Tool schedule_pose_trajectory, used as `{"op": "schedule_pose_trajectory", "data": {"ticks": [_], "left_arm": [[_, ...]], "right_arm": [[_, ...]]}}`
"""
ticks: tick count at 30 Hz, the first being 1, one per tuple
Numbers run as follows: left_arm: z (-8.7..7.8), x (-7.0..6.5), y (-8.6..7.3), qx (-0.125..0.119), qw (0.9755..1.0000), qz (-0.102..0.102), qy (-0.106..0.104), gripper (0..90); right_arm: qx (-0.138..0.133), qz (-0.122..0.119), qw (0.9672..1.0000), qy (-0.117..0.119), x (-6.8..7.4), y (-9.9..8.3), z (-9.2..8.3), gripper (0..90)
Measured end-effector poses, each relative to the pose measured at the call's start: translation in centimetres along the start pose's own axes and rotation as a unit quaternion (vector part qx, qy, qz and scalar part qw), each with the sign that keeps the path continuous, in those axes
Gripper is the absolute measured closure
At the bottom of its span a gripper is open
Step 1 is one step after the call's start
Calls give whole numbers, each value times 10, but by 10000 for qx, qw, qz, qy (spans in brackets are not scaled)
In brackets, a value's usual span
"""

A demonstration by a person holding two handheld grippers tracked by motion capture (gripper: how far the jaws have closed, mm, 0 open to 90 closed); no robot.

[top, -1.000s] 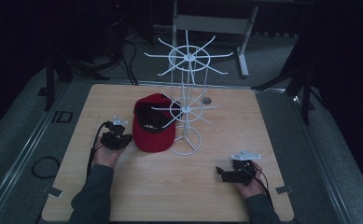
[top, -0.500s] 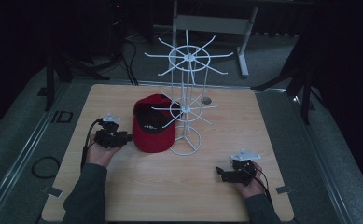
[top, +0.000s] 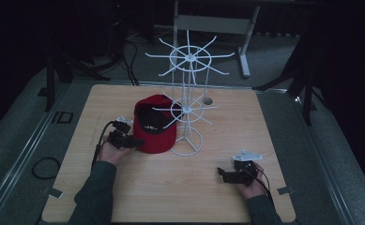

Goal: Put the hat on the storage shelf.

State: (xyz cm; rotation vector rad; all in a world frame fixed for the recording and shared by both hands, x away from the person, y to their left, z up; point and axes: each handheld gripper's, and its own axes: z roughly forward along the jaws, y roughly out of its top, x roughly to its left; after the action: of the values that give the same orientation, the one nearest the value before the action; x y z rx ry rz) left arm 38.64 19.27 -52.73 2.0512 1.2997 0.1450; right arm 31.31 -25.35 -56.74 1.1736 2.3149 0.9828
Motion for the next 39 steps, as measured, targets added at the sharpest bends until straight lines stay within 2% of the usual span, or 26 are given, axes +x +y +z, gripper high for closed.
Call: {"op": "schedule_pose_trajectory", "data": {"ticks": [5,12,18,26,31,36,39], "left_arm": [[9,3,-1,58,9997,-92,-208,589],[19,1,-1,196,9989,-21,-416,589],[25,-2,0,291,9984,38,-479,591],[30,-5,2,372,9977,20,-568,591],[29,-6,2,379,9975,14,-601,638],[27,-6,-5,195,9972,-106,-712,679],[25,-7,-7,140,9972,-65,-728,704]], "right_arm": [[0,0,10000,0,0,0,0,153],[0,1,10000,0,0,0,0,153],[0,-1,10000,0,0,0,0,153],[-1,0,10000,0,0,0,0,153],[0,1,10000,0,0,0,0,153],[0,1,10000,-1,0,0,0,153],[0,0,10000,-1,0,0,0,153]]}}
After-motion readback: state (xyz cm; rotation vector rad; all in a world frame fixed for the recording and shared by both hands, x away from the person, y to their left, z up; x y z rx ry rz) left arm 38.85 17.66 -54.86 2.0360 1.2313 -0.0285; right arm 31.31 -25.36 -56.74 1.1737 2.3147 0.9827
